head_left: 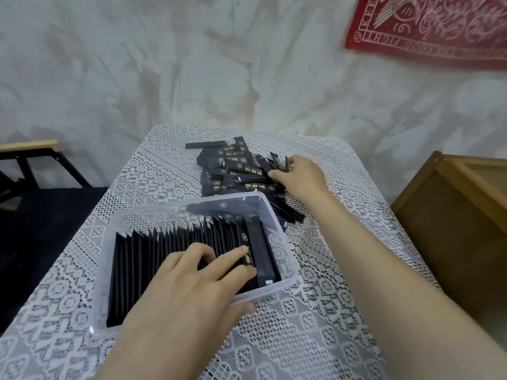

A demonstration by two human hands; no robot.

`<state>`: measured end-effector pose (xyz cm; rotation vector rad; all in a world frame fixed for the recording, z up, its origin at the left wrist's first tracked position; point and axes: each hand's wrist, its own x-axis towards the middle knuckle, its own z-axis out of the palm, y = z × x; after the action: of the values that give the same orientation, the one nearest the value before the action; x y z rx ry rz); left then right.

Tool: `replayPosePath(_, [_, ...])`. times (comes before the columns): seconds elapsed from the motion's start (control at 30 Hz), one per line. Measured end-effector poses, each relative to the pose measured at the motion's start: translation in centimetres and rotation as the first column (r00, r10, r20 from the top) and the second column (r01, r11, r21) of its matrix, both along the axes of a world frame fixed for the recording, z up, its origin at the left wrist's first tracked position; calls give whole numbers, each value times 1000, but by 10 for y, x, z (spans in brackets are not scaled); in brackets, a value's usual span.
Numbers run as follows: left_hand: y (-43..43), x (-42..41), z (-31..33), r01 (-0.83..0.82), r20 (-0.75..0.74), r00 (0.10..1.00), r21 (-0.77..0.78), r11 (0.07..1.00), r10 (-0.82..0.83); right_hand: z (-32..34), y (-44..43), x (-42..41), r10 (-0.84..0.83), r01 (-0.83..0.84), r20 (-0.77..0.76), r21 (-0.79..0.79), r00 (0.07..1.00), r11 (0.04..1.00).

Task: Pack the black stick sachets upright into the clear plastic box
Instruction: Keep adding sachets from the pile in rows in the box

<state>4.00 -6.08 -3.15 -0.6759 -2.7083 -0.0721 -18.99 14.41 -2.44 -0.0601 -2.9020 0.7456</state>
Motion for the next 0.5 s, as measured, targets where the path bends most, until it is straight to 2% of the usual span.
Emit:
replayPosePath(0.07, [0, 0, 0, 1, -8, 1000, -8, 1000, -1, 0, -6, -13, 27, -32, 50, 102, 998, 994])
replayPosePath(0.17, [-1, 0, -1, 6, 1, 1000, -9, 1000, -6, -1, -11, -27, 54, -68, 86, 166, 995, 984])
replayPosePath(0.33, [-1, 1, 1, 0, 34, 999, -21, 1000, 1, -3, -16, -26, 45, -46, 12, 281, 999, 959])
replayPosePath(0.43, [-1, 2, 2, -4, 55, 998, -22, 1000, 6, -4, -9, -17, 8, -2, -22, 289, 1000, 957])
replayPosePath(0.5, [0, 3, 3, -17, 78, 997, -17, 1000, 19, -3, -3, -11, -5, 21, -67, 231, 998, 973])
